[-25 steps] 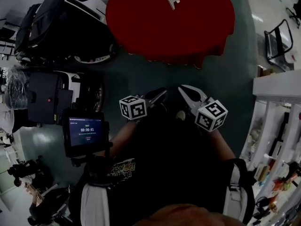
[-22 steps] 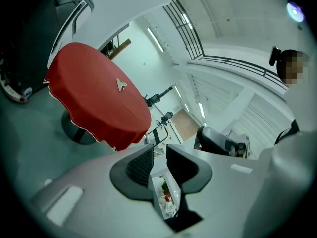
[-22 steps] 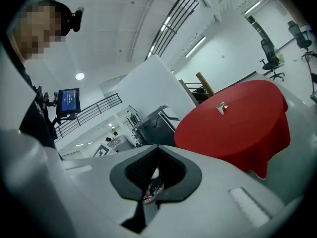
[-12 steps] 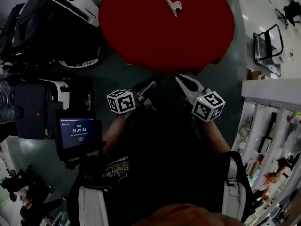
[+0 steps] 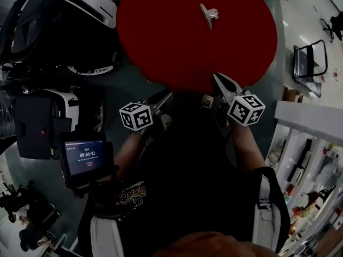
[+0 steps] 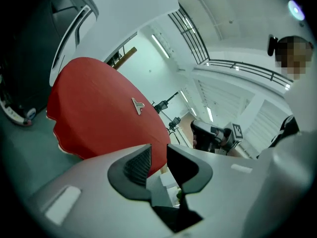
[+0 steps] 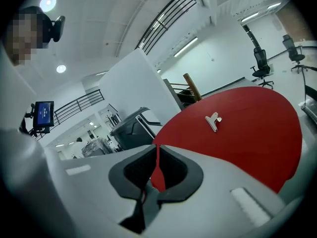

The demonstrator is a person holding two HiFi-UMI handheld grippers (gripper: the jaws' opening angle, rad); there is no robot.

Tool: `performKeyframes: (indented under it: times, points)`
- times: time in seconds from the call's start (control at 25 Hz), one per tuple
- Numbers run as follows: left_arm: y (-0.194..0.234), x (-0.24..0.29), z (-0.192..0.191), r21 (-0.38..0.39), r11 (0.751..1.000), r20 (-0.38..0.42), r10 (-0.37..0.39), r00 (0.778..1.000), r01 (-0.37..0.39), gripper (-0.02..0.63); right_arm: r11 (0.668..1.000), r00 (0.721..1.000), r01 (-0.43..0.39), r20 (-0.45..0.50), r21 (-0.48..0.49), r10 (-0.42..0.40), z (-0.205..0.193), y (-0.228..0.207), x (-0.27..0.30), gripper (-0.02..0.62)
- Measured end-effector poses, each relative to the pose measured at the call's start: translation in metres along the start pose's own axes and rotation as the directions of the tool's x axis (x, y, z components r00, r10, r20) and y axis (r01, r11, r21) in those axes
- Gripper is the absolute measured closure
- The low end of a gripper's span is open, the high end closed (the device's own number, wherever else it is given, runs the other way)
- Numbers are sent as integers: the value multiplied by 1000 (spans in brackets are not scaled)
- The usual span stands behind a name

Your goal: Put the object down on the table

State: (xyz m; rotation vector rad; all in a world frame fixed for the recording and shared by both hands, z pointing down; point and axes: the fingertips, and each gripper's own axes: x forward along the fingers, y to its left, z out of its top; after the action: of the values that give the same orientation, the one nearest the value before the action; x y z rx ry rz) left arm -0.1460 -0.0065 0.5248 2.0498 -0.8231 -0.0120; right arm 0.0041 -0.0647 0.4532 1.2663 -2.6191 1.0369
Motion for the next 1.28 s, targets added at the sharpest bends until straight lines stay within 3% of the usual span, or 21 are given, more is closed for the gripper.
performKeyframes:
  times: [0.2, 0.28, 0.36, 0.52, 0.64, 0.76, 0.92, 1.0, 1.08, 1.2, 1.28]
  points:
    - [27, 93, 42, 156, 982, -45, 115, 992, -106, 491, 999, 998, -45, -39, 30, 46, 27, -60, 24, 572]
    - [35, 144, 65, 249, 955, -63, 182, 981, -161, 464, 998, 996, -59, -69, 38, 61, 37, -87, 25, 572]
    - [39, 201, 94, 365, 910, -82, 242, 967, -197, 436, 996, 992, -70, -98, 47, 75, 46, -116, 24, 574]
    - [43, 320, 146, 601, 772, -125, 349, 929, -209, 417, 993, 986, -82, -138, 81, 93, 56, -171, 16, 574]
    - [52, 391, 174, 750, 624, -118, 452, 884, -219, 397, 991, 984, -75, -150, 115, 92, 61, -202, 3, 574]
    - [71, 435, 196, 840, 479, -66, 559, 826, -256, 374, 986, 984, -56, -159, 159, 82, 59, -226, -13, 575]
    - [113, 469, 198, 892, 365, -52, 670, 740, -267, 368, 975, 986, -12, -157, 221, 47, 56, -261, -26, 575]
    - [135, 475, 193, 906, 332, -61, 716, 696, -261, 368, 971, 989, 8, -146, 240, 28, 59, -276, -29, 577]
    - [152, 477, 186, 913, 317, -73, 746, 662, -256, 365, 965, 990, 24, -140, 262, 14, 58, -287, -31, 577]
    - [159, 482, 181, 903, 336, -86, 752, 653, -268, 369, 953, 989, 37, -148, 302, 9, 51, -297, -34, 580]
    - [157, 484, 183, 880, 373, -92, 742, 664, -295, 385, 948, 988, 37, -152, 316, 12, 49, -301, -34, 581]
